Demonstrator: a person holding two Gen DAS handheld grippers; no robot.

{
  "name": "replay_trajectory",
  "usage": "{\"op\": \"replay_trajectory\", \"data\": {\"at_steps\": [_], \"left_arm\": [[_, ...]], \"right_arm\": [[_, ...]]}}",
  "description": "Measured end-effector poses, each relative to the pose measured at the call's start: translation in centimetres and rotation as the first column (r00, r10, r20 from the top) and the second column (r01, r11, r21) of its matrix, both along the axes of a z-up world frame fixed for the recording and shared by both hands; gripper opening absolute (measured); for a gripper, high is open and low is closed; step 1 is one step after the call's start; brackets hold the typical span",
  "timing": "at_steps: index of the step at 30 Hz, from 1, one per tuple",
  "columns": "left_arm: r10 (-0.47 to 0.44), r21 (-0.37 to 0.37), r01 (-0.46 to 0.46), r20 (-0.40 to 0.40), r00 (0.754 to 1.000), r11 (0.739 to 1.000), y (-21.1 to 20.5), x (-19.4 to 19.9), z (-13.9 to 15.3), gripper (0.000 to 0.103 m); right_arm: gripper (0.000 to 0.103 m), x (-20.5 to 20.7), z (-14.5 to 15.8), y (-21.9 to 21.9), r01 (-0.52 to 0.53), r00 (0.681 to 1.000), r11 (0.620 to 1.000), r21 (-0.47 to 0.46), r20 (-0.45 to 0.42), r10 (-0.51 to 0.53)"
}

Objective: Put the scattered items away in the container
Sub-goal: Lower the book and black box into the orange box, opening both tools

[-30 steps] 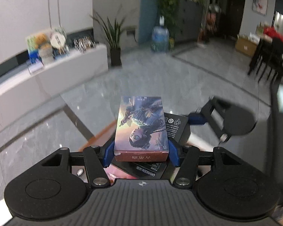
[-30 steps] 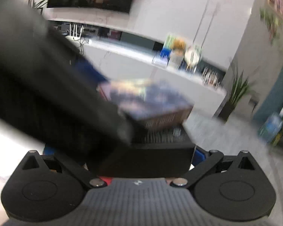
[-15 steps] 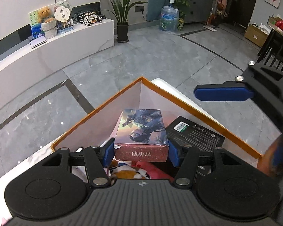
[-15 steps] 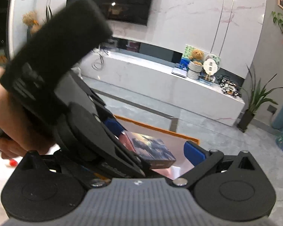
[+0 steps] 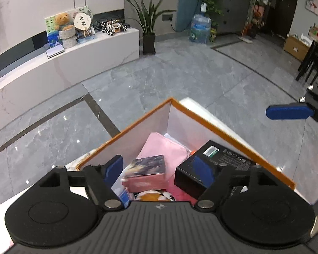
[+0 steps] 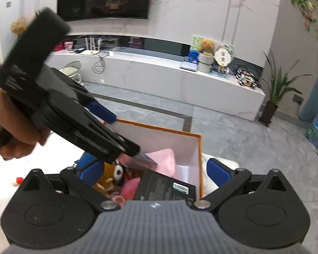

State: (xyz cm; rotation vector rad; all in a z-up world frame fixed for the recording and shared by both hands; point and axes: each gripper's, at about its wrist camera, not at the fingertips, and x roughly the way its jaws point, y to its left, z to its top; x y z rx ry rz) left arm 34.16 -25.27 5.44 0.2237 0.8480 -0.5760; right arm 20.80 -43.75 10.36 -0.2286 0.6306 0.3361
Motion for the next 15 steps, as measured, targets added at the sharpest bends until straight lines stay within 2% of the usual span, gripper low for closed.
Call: {"op": "replay_trajectory", "data": {"at_steps": [11,15], "left_arm": [[-0.019,0.001,0.019,0.043,0.999,1.0,-0.2,-1.9,2.5,0.087],[-0.024,0.005,0.024,0.066,0.998,1.0,-0.1,-2.9,3.5,0.087]], "right_arm": [[0.103,-1.1,1.8,-0.4,0.029,0.999,1.0,-0.008,0.015,-0.028],[0.103,-1.4,2.7,-0.9,0.07,0.997,0.998,-0.006,0.028,-0.07]]}}
